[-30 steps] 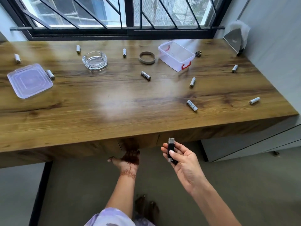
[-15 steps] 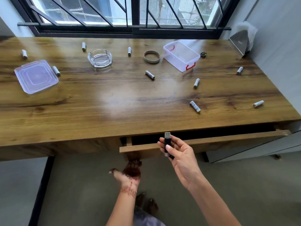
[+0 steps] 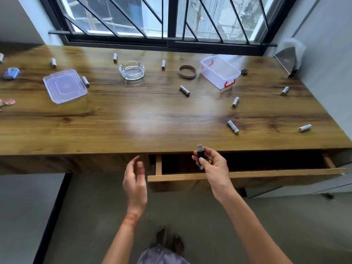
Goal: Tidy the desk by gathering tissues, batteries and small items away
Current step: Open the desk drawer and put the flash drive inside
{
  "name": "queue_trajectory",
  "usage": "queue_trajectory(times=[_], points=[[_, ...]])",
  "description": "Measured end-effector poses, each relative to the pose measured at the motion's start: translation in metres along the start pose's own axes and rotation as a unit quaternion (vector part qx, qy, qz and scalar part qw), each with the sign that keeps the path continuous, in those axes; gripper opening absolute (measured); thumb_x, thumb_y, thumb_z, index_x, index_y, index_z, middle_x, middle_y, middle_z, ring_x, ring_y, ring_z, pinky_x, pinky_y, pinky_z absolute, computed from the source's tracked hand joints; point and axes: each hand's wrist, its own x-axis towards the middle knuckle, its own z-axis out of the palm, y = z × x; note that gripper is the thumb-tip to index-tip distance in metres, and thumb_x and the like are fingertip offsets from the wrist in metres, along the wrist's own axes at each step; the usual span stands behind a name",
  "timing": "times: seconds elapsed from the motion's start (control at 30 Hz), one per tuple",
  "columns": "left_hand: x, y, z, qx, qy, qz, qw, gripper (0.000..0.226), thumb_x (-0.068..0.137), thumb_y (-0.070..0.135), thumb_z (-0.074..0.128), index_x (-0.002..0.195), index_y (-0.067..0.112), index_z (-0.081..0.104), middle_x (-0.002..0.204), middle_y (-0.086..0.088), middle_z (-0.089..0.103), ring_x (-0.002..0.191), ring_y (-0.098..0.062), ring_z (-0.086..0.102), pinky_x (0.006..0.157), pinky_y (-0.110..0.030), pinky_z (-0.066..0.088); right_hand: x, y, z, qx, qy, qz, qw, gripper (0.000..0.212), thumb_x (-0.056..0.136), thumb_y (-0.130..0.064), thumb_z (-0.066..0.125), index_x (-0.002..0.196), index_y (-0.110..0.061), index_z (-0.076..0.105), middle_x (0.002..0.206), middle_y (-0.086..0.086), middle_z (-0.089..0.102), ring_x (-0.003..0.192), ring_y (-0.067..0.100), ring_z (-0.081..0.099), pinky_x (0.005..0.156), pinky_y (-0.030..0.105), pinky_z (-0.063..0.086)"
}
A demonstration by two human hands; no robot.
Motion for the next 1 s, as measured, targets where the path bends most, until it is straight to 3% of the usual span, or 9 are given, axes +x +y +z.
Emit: queue_trajectory(times=[0.07, 0.13, 0.23, 0.3, 0.47, 0.63, 0.73, 0.87, 1.0], points=[[0.002, 0.012, 0.001, 0.137, -0.071, 0.156, 0.976, 0.063, 0.085, 0.057, 0.036, 0.123, 0.012, 0.058, 0.128, -0.001, 0.056, 0.126, -0.015, 0.045, 0.109, -0.031, 0.031, 0.003, 0.001, -0.001, -0.016, 0.011, 0.0, 1.0, 0.039, 0.093, 0.004, 0.045, 0.129, -0.012, 0.047, 0.111, 0.004, 0.063, 0.099, 0.008, 0.063, 0.091, 0.026, 0.049], [0.002, 0.011, 0.008, 0.271, -0.125, 0.247, 0.922, 0.058, 0.089, 0.047, 0.033, 0.123, 0.007, 0.059, 0.131, -0.003, 0.055, 0.131, -0.018, 0.041, 0.115, -0.031, 0.019, 0.005, 0.002, -0.002, -0.034, 0.018, -0.006, 0.999, 0.039, 0.093, 0.003, 0.045, 0.128, -0.012, 0.047, 0.112, 0.003, 0.063, 0.099, 0.008, 0.063, 0.094, 0.028, 0.048], [-0.009, -0.004, 0.014, 0.414, -0.189, 0.309, 0.835, 0.059, 0.096, 0.045, 0.025, 0.123, 0.003, 0.058, 0.131, -0.01, 0.056, 0.132, -0.021, 0.036, 0.113, -0.032, 0.014, 0.005, 0.003, -0.001, -0.059, 0.02, -0.017, 0.998, 0.037, 0.093, 0.002, 0.046, 0.127, -0.014, 0.049, 0.113, 0.003, 0.063, 0.099, 0.006, 0.063, 0.097, 0.03, 0.047], [-0.02, -0.015, 0.011, 0.458, -0.225, 0.296, 0.807, 0.066, 0.098, 0.048, 0.014, 0.126, 0.004, 0.055, 0.132, -0.011, 0.055, 0.131, -0.02, 0.038, 0.113, -0.033, 0.016, 0.005, 0.004, -0.001, -0.077, 0.021, -0.026, 0.996, 0.036, 0.093, 0.001, 0.046, 0.126, -0.015, 0.05, 0.114, 0.001, 0.062, 0.1, 0.005, 0.062, 0.097, 0.03, 0.047], [-0.027, -0.012, 0.011, 0.485, -0.209, 0.282, 0.801, 0.056, 0.089, 0.046, 0.034, 0.121, 0.007, 0.06, 0.121, -0.009, 0.064, 0.12, -0.024, 0.055, 0.103, -0.036, 0.036, 0.002, 0.013, 0.002, -0.113, 0.015, -0.037, 0.993, 0.035, 0.093, 0.0, 0.047, 0.123, -0.016, 0.052, 0.109, -0.004, 0.062, 0.098, 0.002, 0.061, 0.094, 0.026, 0.047], [-0.031, -0.011, 0.009, 0.469, -0.216, 0.286, 0.807, 0.053, 0.084, 0.039, 0.039, 0.117, 0.004, 0.062, 0.123, -0.012, 0.063, 0.125, -0.027, 0.05, 0.107, -0.042, 0.027, 0.001, 0.024, 0.003, -0.148, -0.01, -0.031, 0.988, 0.037, 0.093, -0.001, 0.047, 0.126, -0.016, 0.052, 0.112, -0.006, 0.059, 0.104, 0.004, 0.059, 0.096, 0.025, 0.044], [-0.033, -0.013, 0.003, 0.443, -0.226, 0.315, 0.809, 0.042, 0.085, 0.036, 0.04, 0.105, 0.01, 0.066, 0.128, -0.012, 0.059, 0.131, -0.024, 0.041, 0.108, -0.048, 0.023, 0.006, 0.032, -0.002, -0.132, -0.012, 0.009, 0.991, 0.036, 0.092, 0.002, 0.047, 0.126, -0.011, 0.052, 0.115, 0.004, 0.062, 0.102, 0.01, 0.061, 0.093, 0.028, 0.048], [-0.041, -0.019, -0.001, 0.39, -0.227, 0.333, 0.828, 0.032, 0.088, 0.032, 0.041, 0.083, 0.013, 0.066, 0.13, -0.012, 0.057, 0.134, -0.02, 0.029, 0.116, -0.034, 0.014, 0.012, 0.045, -0.011, -0.076, -0.033, 0.101, 0.991, 0.036, 0.091, 0.008, 0.046, 0.126, 0.001, 0.048, 0.109, 0.014, 0.061, 0.096, 0.019, 0.064, 0.077, 0.026, 0.053], [-0.053, -0.025, -0.002, 0.368, -0.234, 0.334, 0.836, 0.032, 0.087, 0.031, 0.043, 0.068, 0.015, 0.063, 0.126, -0.012, 0.06, 0.133, -0.022, 0.034, 0.114, -0.032, 0.015, 0.021, 0.064, -0.02, -0.104, -0.017, 0.16, 0.982, 0.038, 0.09, 0.007, 0.049, 0.126, -0.001, 0.047, 0.113, 0.014, 0.056, 0.092, 0.021, 0.066, 0.079, 0.033, 0.056]])
